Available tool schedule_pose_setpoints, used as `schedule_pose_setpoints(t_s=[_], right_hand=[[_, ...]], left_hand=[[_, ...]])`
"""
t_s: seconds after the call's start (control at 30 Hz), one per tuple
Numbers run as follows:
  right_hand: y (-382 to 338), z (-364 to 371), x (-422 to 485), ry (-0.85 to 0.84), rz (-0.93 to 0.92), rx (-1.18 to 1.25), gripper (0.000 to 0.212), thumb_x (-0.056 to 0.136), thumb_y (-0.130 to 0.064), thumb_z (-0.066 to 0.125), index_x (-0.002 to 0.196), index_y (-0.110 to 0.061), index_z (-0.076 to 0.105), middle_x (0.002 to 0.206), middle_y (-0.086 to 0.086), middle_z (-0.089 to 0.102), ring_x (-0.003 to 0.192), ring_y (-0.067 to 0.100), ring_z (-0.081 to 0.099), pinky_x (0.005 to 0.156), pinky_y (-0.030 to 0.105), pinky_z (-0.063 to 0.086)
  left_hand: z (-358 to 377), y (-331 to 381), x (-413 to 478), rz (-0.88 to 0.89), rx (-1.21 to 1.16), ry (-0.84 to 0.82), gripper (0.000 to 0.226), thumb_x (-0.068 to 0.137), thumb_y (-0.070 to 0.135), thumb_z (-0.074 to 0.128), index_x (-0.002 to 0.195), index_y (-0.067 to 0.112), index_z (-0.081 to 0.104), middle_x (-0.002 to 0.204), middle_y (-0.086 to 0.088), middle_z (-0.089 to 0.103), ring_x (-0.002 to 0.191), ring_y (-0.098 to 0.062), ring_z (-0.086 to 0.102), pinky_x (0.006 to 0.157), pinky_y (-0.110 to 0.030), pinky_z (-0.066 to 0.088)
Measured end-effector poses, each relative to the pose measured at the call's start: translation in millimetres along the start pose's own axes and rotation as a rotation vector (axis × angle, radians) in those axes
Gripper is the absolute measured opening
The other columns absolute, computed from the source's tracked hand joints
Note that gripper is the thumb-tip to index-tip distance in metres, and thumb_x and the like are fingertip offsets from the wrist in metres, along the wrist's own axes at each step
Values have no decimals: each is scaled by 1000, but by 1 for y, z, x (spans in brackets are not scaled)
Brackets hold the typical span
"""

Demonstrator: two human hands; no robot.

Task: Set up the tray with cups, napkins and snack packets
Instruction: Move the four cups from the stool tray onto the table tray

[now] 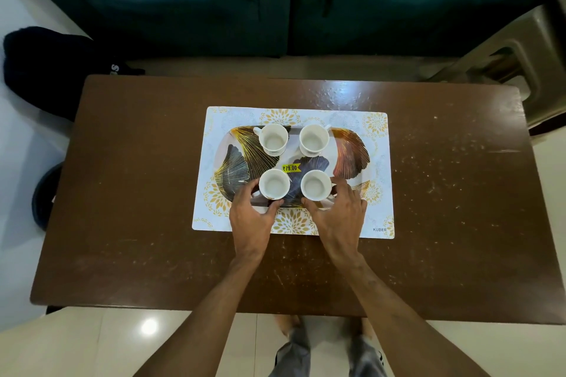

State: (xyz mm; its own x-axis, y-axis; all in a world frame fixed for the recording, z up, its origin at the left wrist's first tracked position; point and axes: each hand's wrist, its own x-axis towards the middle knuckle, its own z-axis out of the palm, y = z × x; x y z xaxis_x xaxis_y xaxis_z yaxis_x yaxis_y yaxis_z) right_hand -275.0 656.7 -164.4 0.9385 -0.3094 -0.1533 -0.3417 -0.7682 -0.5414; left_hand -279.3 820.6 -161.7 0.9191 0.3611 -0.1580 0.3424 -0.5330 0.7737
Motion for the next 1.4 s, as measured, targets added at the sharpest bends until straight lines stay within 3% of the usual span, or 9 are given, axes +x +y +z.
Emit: schedule_pose_setpoints(t_s=[0.53,0.7,0.8,1.0,1.13,1.4], right_hand=[[-4,-1,-5,-26,38,112,66,75,-47,82,124,-14,52,117,6,67,112,28,58,96,48,44],[-2,-3,-4,-55,23,135,69,75,-45,83,128,-14,51,121,8,66,115,29,57,98,48,44],[2,-7,-6,-95,23,180,81,75,-46,83,139,-17,44,135,9,58,126,28,51,106,52,42],[10,-22,-14,-99,-7,227,87,75,-61,78,144,-27,38,141,2,51,131,22,45,108,53,42],[18,-51,-23,-81,13,276,77,79,-68,69,141,-34,38,144,-3,48,132,19,46,108,54,43],[49,-184,-27,18,-19,271,59,90,-56,64,139,-28,45,141,-3,48,126,10,46,106,44,48]], left_hand=[[3,1,-3,-38,-9,-1,61,71,27,92,123,15,64,118,-2,70,112,-20,63,96,-47,54],[1,1,-6,-51,-8,-8,64,73,28,91,129,15,62,124,-3,69,117,-20,62,101,-49,52],[-3,2,-8,-54,-11,-25,70,75,28,89,135,16,57,131,-4,65,124,-21,58,105,-50,50],[-13,9,-19,35,17,22,70,78,27,86,138,16,53,138,-6,58,131,-24,52,108,-52,47],[-17,32,-41,95,47,66,63,83,29,81,137,16,53,143,-4,53,137,-20,46,112,-50,44],[7,156,-105,239,26,-89,49,87,29,76,131,12,60,138,-7,60,131,-26,55,107,-52,49]])
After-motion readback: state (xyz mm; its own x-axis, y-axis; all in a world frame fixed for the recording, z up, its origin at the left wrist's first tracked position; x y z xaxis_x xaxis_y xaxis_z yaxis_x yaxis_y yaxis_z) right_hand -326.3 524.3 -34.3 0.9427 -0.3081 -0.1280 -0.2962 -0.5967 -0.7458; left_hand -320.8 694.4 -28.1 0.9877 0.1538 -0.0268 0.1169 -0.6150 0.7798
